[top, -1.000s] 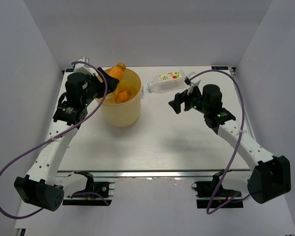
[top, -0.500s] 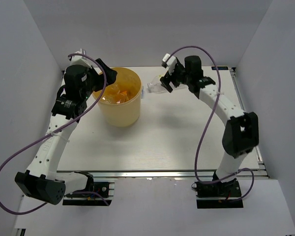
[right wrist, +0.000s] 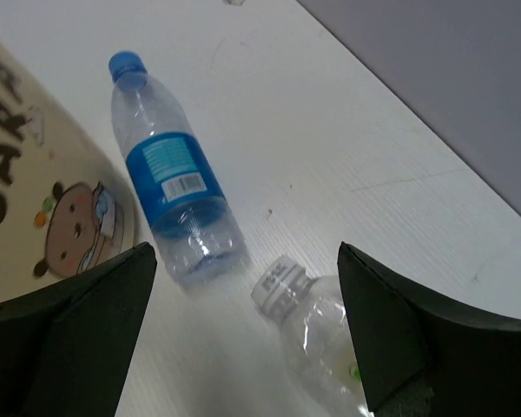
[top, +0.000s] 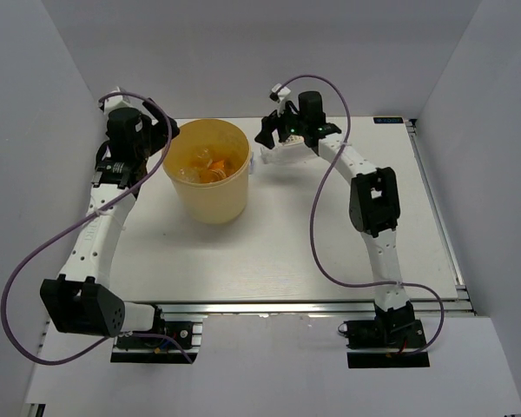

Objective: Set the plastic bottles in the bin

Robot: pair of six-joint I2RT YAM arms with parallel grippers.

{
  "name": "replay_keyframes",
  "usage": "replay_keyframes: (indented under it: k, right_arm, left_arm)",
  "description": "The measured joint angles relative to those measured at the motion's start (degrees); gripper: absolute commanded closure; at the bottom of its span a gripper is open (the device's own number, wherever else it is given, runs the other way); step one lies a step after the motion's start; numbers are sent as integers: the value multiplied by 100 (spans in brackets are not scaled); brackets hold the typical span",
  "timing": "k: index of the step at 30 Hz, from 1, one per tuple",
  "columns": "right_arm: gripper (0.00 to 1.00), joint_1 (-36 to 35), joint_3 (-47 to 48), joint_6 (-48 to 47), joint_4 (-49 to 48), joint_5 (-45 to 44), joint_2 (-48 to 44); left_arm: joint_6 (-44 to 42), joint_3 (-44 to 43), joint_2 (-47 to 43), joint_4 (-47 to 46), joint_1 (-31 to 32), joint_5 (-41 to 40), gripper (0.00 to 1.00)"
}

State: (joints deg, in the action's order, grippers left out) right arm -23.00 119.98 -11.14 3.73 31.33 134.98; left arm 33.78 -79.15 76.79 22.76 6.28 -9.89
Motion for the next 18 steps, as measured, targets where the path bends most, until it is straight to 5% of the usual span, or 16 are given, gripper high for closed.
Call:
replay_keyframes:
  k: [18]
  right_arm:
    - [11,-874,1047,1556,-1134,-428,1554]
  left_arm:
    - [-103,579,205,-234,-363,146,2]
